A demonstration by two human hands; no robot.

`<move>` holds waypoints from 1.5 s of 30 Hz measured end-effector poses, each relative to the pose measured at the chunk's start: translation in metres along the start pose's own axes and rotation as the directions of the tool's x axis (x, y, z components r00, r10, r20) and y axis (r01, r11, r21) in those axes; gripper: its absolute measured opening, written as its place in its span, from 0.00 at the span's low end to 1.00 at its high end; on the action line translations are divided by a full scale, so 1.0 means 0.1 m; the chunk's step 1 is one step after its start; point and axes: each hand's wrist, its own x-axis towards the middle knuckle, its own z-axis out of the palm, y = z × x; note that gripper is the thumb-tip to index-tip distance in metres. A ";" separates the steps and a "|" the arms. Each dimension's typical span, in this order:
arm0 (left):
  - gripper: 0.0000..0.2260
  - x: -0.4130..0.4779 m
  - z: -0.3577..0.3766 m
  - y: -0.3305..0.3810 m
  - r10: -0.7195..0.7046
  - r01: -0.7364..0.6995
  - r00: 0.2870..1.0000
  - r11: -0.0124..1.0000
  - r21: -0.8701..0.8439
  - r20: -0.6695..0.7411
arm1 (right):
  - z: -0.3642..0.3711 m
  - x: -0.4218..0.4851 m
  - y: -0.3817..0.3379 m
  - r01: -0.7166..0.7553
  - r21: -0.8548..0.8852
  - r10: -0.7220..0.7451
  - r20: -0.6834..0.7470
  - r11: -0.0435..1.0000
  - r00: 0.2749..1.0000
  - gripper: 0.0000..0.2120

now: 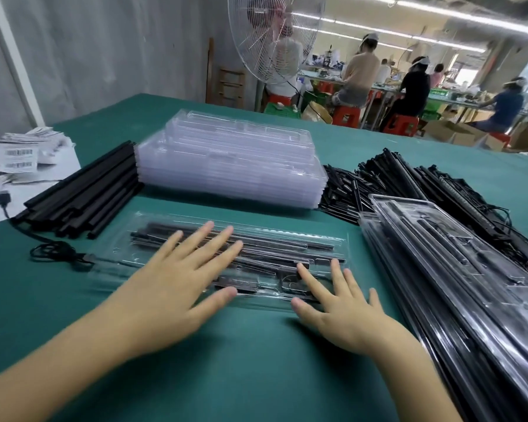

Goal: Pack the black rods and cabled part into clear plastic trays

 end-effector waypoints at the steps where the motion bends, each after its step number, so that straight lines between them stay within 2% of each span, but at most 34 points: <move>1: 0.29 0.01 0.09 -0.09 -0.020 0.016 0.996 0.999 0.046 0.085 | 0.01 -0.01 -0.01 -0.005 0.012 0.005 -0.005 1.000 1.000 0.27; 3: 0.26 0.00 0.25 -0.18 -0.036 0.030 0.986 0.999 0.037 0.165 | 0.02 -0.02 -0.01 -0.009 0.025 0.010 -0.019 1.000 1.000 0.24; 5: 0.25 -0.01 0.33 -0.21 -0.030 0.025 0.984 0.999 0.034 0.173 | 0.01 -0.03 -0.01 -0.012 0.026 0.013 -0.041 1.000 0.999 0.21; 10: 0.26 0.01 0.33 -0.22 -0.042 0.047 0.977 0.999 -0.022 0.209 | -0.03 -0.04 -0.10 -0.066 -0.026 0.064 -0.051 0.998 0.997 0.22; 12: 0.28 0.02 0.31 -0.21 -0.071 0.090 0.977 0.992 -0.084 0.201 | -0.08 -0.02 -0.23 -0.073 -0.100 0.058 -0.145 0.992 0.988 0.23; 14: 0.32 0.02 0.30 -0.20 -0.095 0.118 0.980 0.985 -0.128 0.174 | -0.11 0.03 -0.39 0.011 -0.140 -0.053 -0.305 0.990 0.951 0.19; 16: 0.35 0.04 0.30 -0.18 -0.120 0.137 0.982 0.984 -0.115 0.146 | -0.14 0.09 -0.54 0.186 -0.084 -0.204 -0.401 0.979 0.893 0.15; 18: 0.37 0.07 0.30 -0.15 -0.142 0.153 0.982 0.984 -0.091 0.121 | -0.14 0.14 -0.65 0.342 -0.067 -0.337 -0.418 0.937 0.843 0.15; 20: 0.39 0.10 0.28 -0.12 -0.151 0.159 0.982 0.985 -0.066 0.115 | -0.13 0.19 -0.71 0.405 -0.145 -0.427 -0.406 0.903 0.808 0.16; 22: 0.39 0.13 0.26 -0.11 -0.150 0.159 0.981 0.985 -0.064 0.126 | -0.12 0.23 -0.71 0.432 -0.157 -0.457 -0.408 0.888 0.790 0.15; 28: 0.31 0.18 0.26 -0.10 -0.174 0.188 0.978 0.974 -0.122 0.117 | -0.07 0.22 -0.72 0.462 -0.096 -0.455 -0.434 0.882 0.778 0.15; 34: 0.23 0.18 0.27 -0.07 -0.185 0.202 0.973 0.973 -0.114 0.138 | -0.10 0.25 -0.82 0.348 -0.017 -0.325 -0.401 0.937 0.856 0.14; 40: 0.21 0.18 0.27 -0.08 -0.186 0.204 0.971 0.972 -0.120 0.148 | -0.12 0.27 -0.92 0.288 0.023 -0.254 -0.410 0.957 0.876 0.13; 45: 0.20 0.14 0.27 -0.15 -0.140 0.153 0.979 0.984 -0.085 0.146 | -0.05 0.26 -0.87 0.312 0.093 -0.248 -0.415 0.946 0.875 0.12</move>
